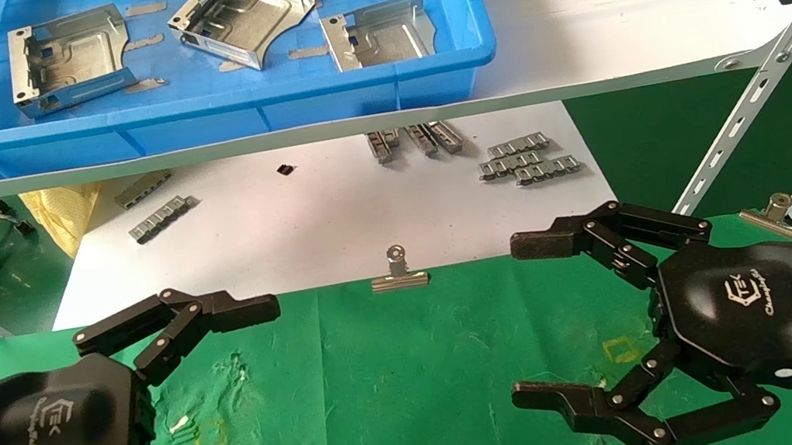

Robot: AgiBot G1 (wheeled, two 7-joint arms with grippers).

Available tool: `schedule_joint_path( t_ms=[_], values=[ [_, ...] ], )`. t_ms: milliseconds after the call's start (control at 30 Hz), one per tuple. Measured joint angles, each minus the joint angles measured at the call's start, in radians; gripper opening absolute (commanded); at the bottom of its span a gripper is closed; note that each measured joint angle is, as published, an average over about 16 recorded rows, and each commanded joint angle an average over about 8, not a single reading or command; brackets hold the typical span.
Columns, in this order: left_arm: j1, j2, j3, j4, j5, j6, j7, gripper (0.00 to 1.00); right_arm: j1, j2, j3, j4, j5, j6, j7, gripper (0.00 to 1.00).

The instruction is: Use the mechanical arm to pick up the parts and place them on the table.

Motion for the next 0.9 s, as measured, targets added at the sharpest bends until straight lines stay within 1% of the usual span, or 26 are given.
schedule_joint_path(
  t_ms=[900],
  values=[
    [0.0,0.0,0.0,0.0,0.0,0.0,0.0,1.0,0.0,0.0,0.0,0.0,0.0,0.0,0.0,0.0]
  ],
)
